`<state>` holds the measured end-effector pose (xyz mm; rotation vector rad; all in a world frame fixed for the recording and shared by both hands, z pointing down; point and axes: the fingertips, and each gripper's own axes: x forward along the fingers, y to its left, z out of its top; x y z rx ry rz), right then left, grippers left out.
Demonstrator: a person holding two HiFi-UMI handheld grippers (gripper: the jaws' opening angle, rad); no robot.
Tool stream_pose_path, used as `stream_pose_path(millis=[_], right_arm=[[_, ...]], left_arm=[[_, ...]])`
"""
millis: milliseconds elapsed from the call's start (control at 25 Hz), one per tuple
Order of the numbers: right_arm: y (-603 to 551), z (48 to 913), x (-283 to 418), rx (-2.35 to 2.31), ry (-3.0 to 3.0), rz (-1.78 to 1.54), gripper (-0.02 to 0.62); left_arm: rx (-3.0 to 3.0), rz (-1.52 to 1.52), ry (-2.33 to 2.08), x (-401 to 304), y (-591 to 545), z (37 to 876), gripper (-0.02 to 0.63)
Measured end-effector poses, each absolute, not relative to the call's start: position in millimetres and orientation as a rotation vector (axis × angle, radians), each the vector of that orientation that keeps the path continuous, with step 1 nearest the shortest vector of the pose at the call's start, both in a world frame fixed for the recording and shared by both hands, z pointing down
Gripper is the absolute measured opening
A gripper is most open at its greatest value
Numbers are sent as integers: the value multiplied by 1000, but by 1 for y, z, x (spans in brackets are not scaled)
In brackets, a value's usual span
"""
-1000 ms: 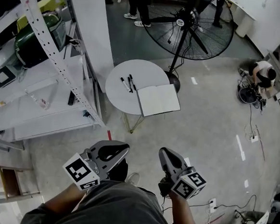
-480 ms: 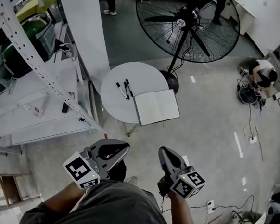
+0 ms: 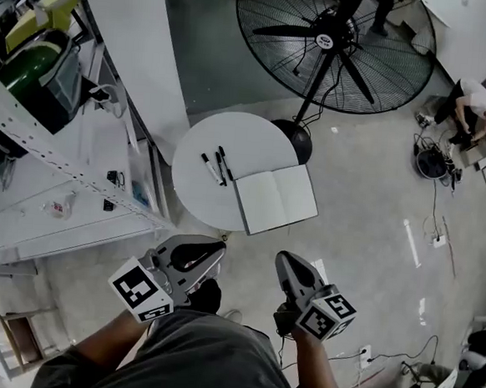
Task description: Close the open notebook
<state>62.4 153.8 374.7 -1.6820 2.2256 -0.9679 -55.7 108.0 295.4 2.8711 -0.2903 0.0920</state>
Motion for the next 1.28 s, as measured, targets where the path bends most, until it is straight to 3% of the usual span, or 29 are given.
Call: stream_pose_path(millis=[600, 1280], right_arm=[[51, 370, 53, -1746, 2187, -958, 20], [-1, 384, 65, -1759, 2212, -1008, 20]], left_arm=[[2856, 87, -223, -64, -1, 297, 15], [2822, 112, -214, -49, -50, 316, 15]])
